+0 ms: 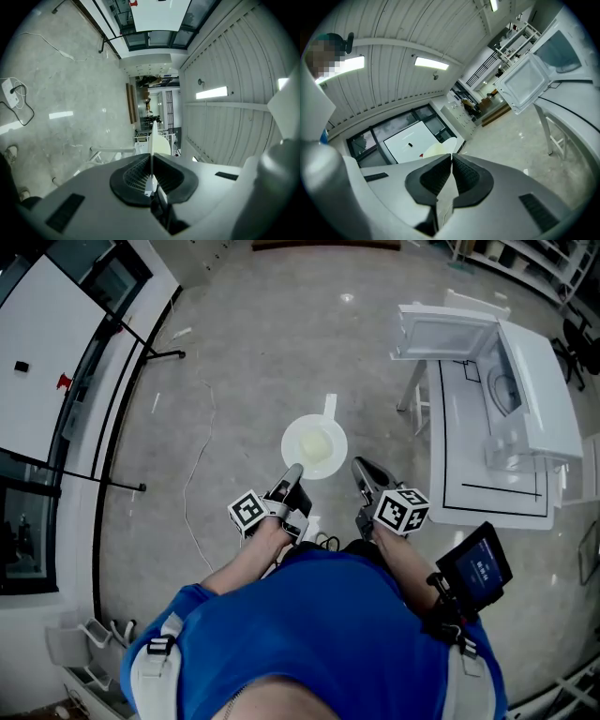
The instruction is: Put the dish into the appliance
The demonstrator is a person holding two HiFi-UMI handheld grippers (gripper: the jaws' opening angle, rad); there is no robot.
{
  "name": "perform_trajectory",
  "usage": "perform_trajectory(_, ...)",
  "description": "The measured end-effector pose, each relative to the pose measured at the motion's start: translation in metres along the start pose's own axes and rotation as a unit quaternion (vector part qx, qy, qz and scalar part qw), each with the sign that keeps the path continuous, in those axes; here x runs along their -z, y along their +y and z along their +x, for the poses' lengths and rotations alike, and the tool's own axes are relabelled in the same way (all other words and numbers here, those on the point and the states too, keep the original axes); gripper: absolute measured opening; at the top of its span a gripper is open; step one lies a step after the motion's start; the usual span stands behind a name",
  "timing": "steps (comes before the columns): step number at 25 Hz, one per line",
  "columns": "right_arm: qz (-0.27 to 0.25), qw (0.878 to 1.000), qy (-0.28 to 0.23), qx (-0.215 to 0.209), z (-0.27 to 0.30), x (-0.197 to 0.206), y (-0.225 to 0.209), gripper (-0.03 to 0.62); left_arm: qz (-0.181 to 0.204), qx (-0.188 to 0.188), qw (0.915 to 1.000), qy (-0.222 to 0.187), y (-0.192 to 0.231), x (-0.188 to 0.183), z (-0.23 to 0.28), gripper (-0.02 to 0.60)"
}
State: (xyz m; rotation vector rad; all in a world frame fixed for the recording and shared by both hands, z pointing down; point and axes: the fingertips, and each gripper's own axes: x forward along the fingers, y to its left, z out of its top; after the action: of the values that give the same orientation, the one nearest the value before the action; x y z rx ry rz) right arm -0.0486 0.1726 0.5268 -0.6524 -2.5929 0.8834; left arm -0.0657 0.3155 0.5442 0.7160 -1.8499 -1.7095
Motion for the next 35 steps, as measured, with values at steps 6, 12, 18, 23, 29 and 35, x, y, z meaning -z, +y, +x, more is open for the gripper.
perform_trajectory(6, 0.014, 0.999, -0.027, 0.025, 0.012, 0.003, -0.004, 0.002, -0.003, -0.011, 0.999, 0.043, 0.017, -0.015, 0.017, 0.017)
perform_trajectory(12, 0.023, 0.998, -0.042, 0.048, 0.008, -0.006, -0.019, 0.002, -0.004, 0.003, 0.9965, 0.083, 0.011, -0.005, 0.048, 0.017)
perform_trajectory(18, 0.026, 0.997, -0.058, 0.05, 0.008, -0.031, -0.049, 0.02, -0.004, 0.002, 0.9945, 0.105, 0.014, 0.008, 0.095, 0.017)
perform_trajectory(23, 0.028, 0.995, -0.074, 0.06, 0.008, -0.065, -0.083, 0.04, 0.006, 0.001, 0.9916, 0.129, 0.013, 0.017, 0.145, 0.017)
perform_trajectory(29, 0.04, 0.99, -0.105, 0.088, -0.006, -0.102, -0.132, 0.04, 0.006, -0.005, 0.9847, 0.174, 0.009, 0.045, 0.211, 0.017)
perform_trajectory(35, 0.056, 0.981, -0.141, 0.121, -0.04, -0.13, -0.175, 0.04, 0.02, -0.007, 0.9738, 0.226, 0.0, 0.088, 0.267, 0.017)
